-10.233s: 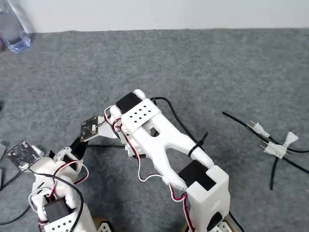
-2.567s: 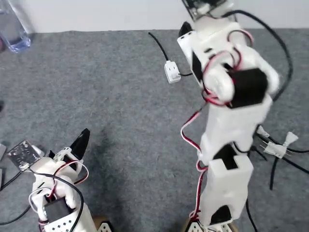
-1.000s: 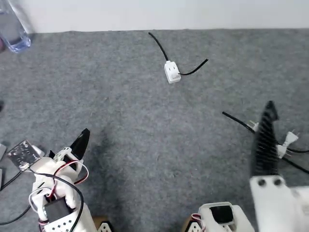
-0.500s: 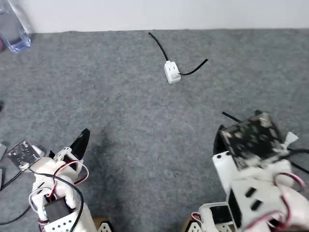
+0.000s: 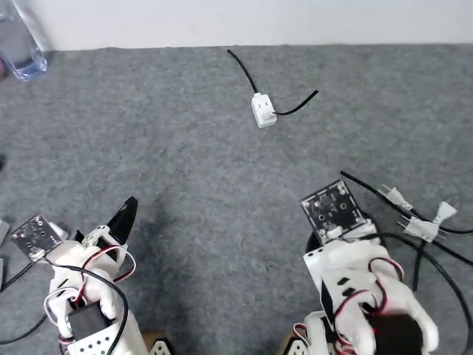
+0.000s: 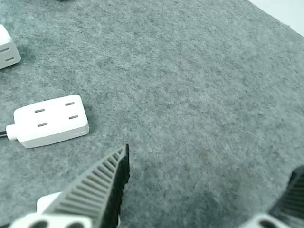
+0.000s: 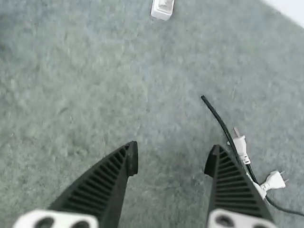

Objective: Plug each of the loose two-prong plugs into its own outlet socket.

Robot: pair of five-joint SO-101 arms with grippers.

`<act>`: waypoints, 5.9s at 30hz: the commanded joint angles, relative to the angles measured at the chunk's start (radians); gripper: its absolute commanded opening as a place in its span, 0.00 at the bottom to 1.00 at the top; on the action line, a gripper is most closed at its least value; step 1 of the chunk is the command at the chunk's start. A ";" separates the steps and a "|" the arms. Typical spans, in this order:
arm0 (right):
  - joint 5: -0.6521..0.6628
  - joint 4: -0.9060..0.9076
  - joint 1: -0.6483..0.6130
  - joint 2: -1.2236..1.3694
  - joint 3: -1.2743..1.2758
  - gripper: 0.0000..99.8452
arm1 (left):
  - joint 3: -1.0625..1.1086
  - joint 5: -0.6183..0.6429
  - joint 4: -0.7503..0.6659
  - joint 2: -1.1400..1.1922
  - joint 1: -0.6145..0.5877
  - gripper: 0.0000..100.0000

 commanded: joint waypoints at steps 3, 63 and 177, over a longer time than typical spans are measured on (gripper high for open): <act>-0.002 -0.022 0.015 -0.021 0.066 0.22 | -0.008 -0.002 0.000 -0.009 -0.002 0.48; -0.002 -0.805 0.015 -0.031 0.950 0.22 | -0.375 0.123 0.049 -0.011 -0.417 0.47; 0.000 -0.806 0.015 -0.031 0.950 0.22 | -1.629 -1.715 0.315 2.242 -0.356 0.01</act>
